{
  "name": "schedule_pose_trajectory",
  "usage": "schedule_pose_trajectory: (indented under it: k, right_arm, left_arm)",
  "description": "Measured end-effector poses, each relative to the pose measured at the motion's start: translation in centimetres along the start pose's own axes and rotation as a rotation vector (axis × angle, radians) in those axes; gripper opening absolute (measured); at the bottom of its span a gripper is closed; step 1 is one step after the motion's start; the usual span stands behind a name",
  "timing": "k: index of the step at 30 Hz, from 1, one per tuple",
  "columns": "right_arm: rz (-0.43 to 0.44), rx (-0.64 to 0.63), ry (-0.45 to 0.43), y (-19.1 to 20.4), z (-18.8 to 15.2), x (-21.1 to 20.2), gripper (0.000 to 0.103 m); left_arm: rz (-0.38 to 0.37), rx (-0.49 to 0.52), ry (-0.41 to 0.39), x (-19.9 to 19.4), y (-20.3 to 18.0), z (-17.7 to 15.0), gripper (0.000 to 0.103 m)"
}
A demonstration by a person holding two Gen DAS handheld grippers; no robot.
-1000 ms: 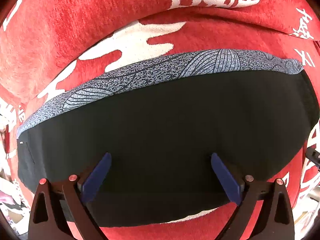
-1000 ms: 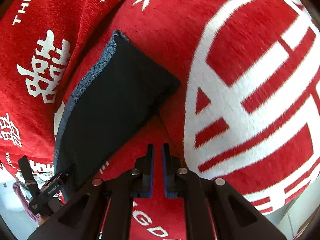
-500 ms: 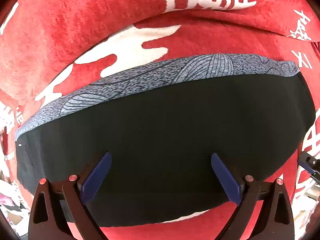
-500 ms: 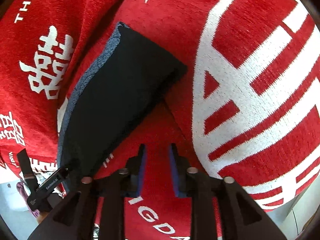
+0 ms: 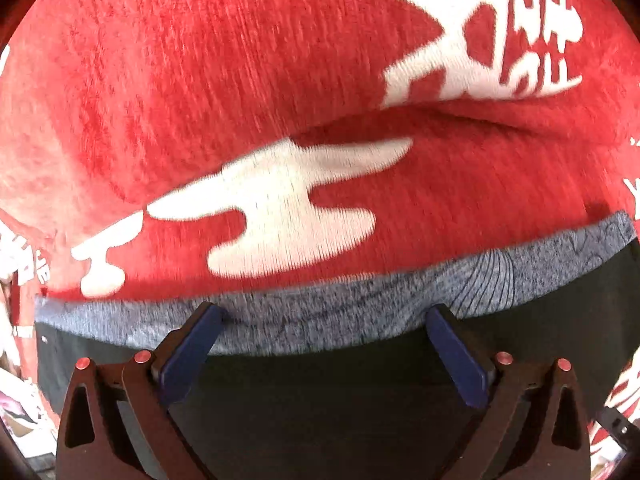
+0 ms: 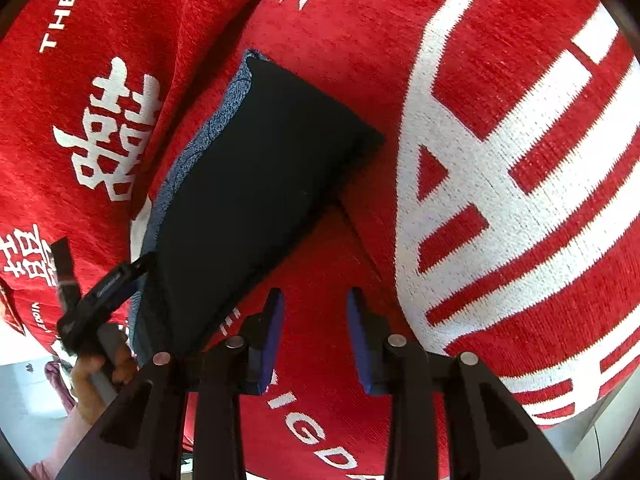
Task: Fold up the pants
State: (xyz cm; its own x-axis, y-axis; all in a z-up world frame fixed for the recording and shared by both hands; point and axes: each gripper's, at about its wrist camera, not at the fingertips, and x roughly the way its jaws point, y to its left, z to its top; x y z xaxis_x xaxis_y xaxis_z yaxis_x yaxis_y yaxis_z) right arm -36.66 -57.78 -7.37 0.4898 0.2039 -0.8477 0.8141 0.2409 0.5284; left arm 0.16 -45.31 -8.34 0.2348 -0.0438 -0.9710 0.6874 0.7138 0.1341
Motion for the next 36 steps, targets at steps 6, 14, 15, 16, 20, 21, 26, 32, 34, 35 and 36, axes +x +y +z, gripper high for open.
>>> schedule_pose_trajectory:
  k: [6,14,15,16,20,21,26,32,34,35,36]
  right_arm:
    - [0.044,-0.009,-0.030,-0.1,0.4,-0.7,0.039]
    - [0.145,0.073,-0.101,-1.1,1.3,-0.1,0.044]
    - [0.156,0.079,-0.114,-1.2,1.5,0.1,0.044]
    - [0.172,0.089,-0.129,-1.4,1.7,0.4,0.045]
    - [0.247,0.154,-0.182,-2.3,2.4,1.8,0.048]
    - [0.261,0.168,-0.202,-2.5,2.5,1.9,0.048]
    - [0.296,0.237,-0.221,-2.4,3.6,2.9,0.042]
    - [0.290,0.191,-0.209,-1.6,4.0,1.9,0.014]
    - [0.322,0.170,-0.217,-1.2,3.7,1.3,0.013]
    - [0.334,0.159,-0.217,-1.0,3.5,1.1,0.013]
    - [0.341,0.155,-0.211,-1.0,3.3,1.2,0.013]
  left_arm:
    - [-0.001,-0.031,0.020,-1.4,0.0,0.6,0.103]
    - [-0.080,0.006,0.021,-3.6,-4.0,-3.3,0.103]
    - [-0.085,-0.009,0.040,-3.1,-4.3,-3.3,0.103]
    - [-0.087,-0.026,0.055,-2.6,-4.5,-3.5,0.103]
    - [-0.080,-0.045,0.010,-2.8,-4.7,-4.4,0.103]
    - [-0.080,-0.040,0.001,-2.9,-4.7,-4.6,0.103]
    - [-0.093,-0.033,-0.011,-2.9,-3.3,-6.2,0.103]
    - [-0.087,-0.022,-0.025,-2.5,-2.7,-7.4,0.103]
    - [-0.091,-0.021,-0.020,-2.4,-2.8,-6.7,0.103]
    - [-0.096,-0.021,-0.014,-2.1,-3.1,-5.6,0.103]
    - [-0.103,-0.027,-0.002,-2.1,-3.0,-5.5,0.103]
